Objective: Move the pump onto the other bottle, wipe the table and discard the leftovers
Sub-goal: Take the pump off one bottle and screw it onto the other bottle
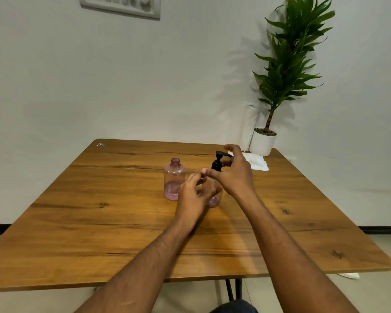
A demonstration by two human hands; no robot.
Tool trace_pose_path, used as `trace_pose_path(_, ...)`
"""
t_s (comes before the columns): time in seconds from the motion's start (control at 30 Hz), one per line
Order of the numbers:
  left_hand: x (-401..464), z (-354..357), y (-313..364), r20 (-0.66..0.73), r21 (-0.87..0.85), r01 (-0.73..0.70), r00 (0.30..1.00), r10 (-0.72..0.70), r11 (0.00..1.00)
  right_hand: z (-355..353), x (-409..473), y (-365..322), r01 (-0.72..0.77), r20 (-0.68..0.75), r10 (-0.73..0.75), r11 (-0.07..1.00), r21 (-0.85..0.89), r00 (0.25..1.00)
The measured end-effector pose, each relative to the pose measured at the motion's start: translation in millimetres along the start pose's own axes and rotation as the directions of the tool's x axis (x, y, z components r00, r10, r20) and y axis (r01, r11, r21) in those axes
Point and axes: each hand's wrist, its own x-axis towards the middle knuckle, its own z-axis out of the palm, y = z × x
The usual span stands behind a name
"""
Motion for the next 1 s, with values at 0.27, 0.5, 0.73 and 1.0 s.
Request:
trace_pose_path(0.27,0,0,-1,0.012,-0.005,0.036,0.999,-0.036,0.999,-4,9,10,-0.115,0.152,0.067,0.934,0.338,0.986)
trace_pose_path(0.5,1,2,-4,0.012,0.048,-0.007,1.000,0.006,0.999,30,2,25,0.111,-0.208,-0.049,0.948,0.298,0.977)
trace_pose_path(0.73,10,5,-23,0.000,0.082,-0.066,0.998,0.066,0.994,58,-3,48,0.292,-0.446,-0.116,0.891,0.349,0.888)
trace_pose_path(1.0,9,4,-28,-0.019,0.119,-0.084,0.996,0.087,0.989,56,-11,48,0.334,-0.431,-0.214,0.916,0.224,0.877)
